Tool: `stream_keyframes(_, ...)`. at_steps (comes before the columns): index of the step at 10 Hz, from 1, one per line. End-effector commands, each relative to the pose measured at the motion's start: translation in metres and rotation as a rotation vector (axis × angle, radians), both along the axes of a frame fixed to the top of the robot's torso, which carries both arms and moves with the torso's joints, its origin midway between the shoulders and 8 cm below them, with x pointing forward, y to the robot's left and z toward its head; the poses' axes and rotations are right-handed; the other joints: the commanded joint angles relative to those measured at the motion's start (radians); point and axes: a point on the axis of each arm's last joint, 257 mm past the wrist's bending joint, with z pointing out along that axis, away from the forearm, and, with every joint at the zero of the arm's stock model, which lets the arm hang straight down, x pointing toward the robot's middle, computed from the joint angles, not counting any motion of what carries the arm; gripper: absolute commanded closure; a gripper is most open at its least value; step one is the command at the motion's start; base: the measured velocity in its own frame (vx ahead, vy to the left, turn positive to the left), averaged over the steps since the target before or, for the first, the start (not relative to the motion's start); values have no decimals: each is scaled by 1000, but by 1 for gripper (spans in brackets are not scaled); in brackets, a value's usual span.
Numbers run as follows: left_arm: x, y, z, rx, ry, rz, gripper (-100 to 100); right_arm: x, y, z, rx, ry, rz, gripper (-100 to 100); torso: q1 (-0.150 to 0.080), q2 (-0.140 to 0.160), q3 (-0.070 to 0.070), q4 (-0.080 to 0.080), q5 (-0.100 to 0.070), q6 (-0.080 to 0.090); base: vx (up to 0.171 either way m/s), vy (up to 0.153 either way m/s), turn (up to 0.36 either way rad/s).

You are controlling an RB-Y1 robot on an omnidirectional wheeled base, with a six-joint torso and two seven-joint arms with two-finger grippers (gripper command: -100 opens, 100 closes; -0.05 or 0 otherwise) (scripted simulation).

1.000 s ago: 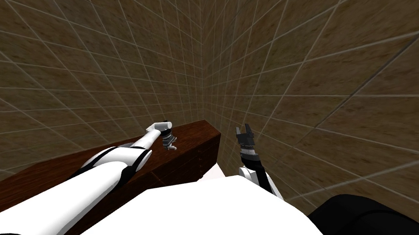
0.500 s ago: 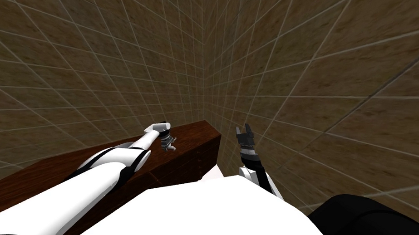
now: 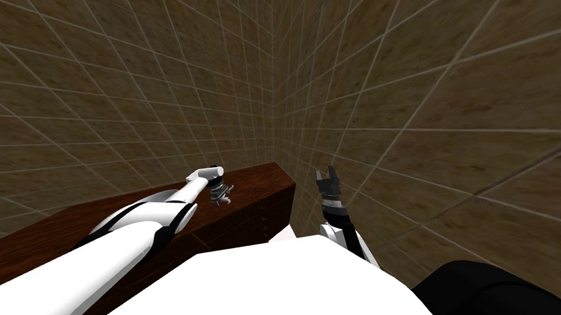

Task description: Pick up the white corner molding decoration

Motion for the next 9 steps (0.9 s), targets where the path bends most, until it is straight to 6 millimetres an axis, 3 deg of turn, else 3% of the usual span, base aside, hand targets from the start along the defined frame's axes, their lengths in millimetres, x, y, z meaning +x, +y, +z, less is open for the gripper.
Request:
stream_keyframes(1, -3, 9, -4, 1, -1, -20, -100, 0, 0, 0, 0, 0, 0, 0, 0, 0, 0, 0, 0, 0, 57, -105, 100)
stream_keyframes(3, -3, 11, -5, 1, -1, -21, -100, 0, 0, 0, 0, 0, 0, 0, 1, 1, 0, 0, 0, 0, 36, -73, 55)
stream_keyframes(4, -3, 12, -5, 1, -1, -25, 100, 0, 0, 0, 0, 0, 0, 0, 4, 2, 1, 0, 1, 1, 4, -9, -4)
stream_keyframes(8, -3, 12, -5, 1, -1, -25, 100, 0, 0, 0, 0, 0, 0, 0, 8, 4, 2, 1, 2, 0, 0, 0, 0)
stream_keyframes(9, -3, 12, -5, 1, -2, -25, 0, 0, 0, 0, 0, 0, 0, 0, 8, 4, 2, 1, 2, 0, 0, 0, 0)
